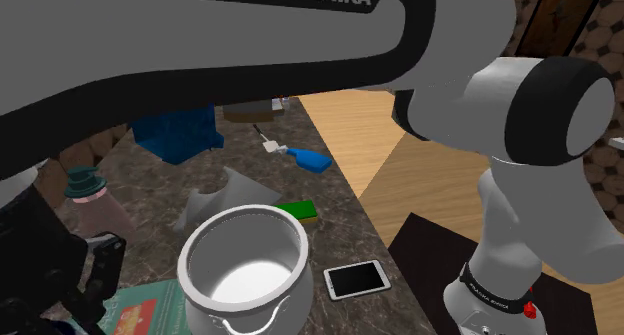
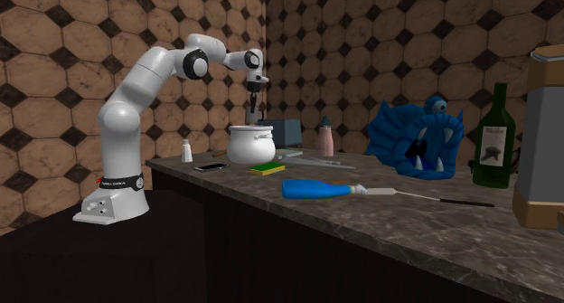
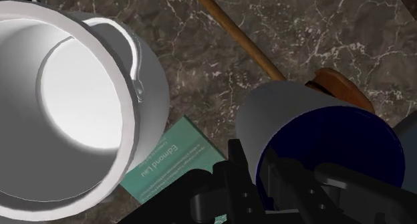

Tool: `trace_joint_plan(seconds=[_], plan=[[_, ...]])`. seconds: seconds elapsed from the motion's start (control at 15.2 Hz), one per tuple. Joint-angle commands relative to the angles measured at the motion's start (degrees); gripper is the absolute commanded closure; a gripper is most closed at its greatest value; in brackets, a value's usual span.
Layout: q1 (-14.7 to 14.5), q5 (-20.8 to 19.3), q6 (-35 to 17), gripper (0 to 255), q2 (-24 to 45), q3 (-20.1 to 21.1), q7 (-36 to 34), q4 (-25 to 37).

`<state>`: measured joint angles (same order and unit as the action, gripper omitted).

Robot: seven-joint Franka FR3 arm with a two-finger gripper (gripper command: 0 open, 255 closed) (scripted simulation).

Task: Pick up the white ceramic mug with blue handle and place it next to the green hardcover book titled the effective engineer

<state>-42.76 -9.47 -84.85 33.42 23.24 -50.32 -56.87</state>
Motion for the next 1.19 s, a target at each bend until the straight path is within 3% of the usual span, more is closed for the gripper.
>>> trace_joint_plan(seconds=[0.0,1.12], plan=[[-1.8,-0.8,0.8,255,2.7,-0.1,-1.1,3.6],[1.2,-0.1,-14.3,255,-0.1,-0.1,-1.3,-14.6]])
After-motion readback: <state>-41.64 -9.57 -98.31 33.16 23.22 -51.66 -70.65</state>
